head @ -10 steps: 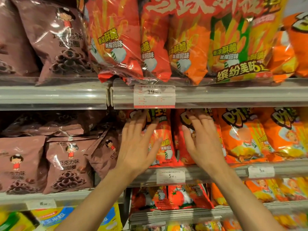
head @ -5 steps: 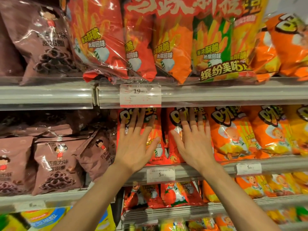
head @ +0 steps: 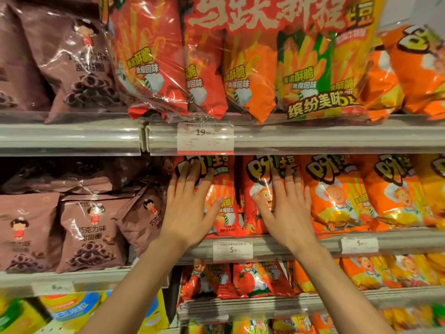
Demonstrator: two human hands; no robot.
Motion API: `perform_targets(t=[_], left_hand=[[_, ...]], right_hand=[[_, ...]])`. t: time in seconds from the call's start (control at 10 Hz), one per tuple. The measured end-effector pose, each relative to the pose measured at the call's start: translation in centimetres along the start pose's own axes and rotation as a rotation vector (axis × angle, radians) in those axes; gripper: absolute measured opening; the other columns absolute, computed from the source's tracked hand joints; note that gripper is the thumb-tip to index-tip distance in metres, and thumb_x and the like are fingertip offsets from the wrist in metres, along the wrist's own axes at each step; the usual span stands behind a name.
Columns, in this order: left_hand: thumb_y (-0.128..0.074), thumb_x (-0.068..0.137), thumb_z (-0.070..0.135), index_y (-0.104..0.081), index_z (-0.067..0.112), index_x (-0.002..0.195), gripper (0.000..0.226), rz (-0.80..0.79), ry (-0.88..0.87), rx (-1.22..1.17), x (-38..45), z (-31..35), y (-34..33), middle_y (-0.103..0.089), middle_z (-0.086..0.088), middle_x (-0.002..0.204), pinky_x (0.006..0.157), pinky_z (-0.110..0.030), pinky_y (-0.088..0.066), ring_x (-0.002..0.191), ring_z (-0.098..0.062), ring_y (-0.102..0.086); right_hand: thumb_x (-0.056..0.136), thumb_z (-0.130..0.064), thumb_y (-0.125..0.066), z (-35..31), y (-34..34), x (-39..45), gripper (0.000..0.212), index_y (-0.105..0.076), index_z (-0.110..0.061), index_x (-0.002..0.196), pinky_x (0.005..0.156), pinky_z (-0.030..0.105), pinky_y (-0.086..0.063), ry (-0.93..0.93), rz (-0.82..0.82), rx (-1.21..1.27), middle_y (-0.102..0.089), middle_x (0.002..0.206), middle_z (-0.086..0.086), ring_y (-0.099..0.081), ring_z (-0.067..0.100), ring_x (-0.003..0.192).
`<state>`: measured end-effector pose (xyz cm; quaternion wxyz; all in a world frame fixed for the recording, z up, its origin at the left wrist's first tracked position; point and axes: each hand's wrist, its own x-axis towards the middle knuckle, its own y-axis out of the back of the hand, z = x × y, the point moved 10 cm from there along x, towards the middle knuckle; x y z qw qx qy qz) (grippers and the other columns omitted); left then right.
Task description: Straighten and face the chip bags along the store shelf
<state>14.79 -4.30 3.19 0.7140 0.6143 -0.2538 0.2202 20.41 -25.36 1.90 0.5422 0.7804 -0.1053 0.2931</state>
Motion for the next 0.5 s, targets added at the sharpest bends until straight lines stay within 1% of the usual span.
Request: perform_targets(t=[0.1, 0.2, 0.3, 0.4, 0.5], left_hand=[[-0.034, 0.099, 0.06, -0.038, 0.024, 0.15, 0.063, -0.017, 0.049, -0.042, -0.1, 0.0, 1.1, -0.034, -0.01, 0.154, 0.122, -0.048, -0.018, 0.146, -0.027, -0.024], [-0.039, 0.099, 0.058, -0.047, 0.018, 0.142, 0.059, 0.018, 0.076, -0.089, -0.6, 0.0, 2.7, -0.049, -0.005, 0.133, 0.11, -0.04, -0.035, 0.13, -0.024, -0.041], [-0.046, 0.098, 0.052, -0.05, 0.017, 0.14, 0.055, 0.075, 0.065, -0.148, -2.0, 1.0, 4.3, -0.052, 0.002, 0.13, 0.101, -0.032, -0.04, 0.125, -0.015, -0.045], [-0.047, 0.098, 0.052, -0.053, 0.021, 0.138, 0.051, 0.124, 0.081, -0.278, -3.3, 1.5, 5.7, -0.051, 0.01, 0.135, 0.104, -0.024, -0.039, 0.128, -0.006, -0.046], [-0.048, 0.097, 0.053, -0.053, 0.029, 0.135, 0.046, 0.173, 0.124, -0.362, -6.5, 2.5, 7.1, -0.051, 0.02, 0.133, 0.102, -0.017, -0.038, 0.126, 0.001, -0.048]], right_hand=[[0.097, -0.065, -0.035, 0.3, 1.1, -0.1, 0.074, -0.039, -0.013, 0.149, 0.12, 0.054, -0.024, 0.016, 0.012, 0.062, -0.038, 0.155, 0.017, -0.029, 0.035, 0.147], [0.1, -0.054, -0.045, 0.5, 2.6, -0.5, 0.064, -0.042, -0.009, 0.146, 0.117, 0.047, -0.032, 0.036, 0.052, 0.157, -0.047, 0.148, 0.016, -0.037, 0.031, 0.142], [0.099, -0.047, -0.053, 0.5, 4.0, -1.6, 0.057, -0.047, -0.012, 0.143, 0.112, 0.043, -0.039, 0.073, 0.097, 0.233, -0.051, 0.142, 0.008, -0.044, 0.025, 0.136], [0.096, -0.046, -0.054, 0.8, 5.0, -2.9, 0.053, -0.051, -0.017, 0.14, 0.105, 0.035, -0.042, 0.082, 0.098, 0.268, -0.052, 0.137, 0.0, -0.048, 0.019, 0.128], [0.097, -0.046, -0.052, 1.7, 6.1, -5.7, 0.045, -0.056, -0.019, 0.133, 0.093, 0.031, -0.044, 0.067, 0.157, 0.327, -0.057, 0.127, -0.003, -0.054, 0.018, 0.118]])
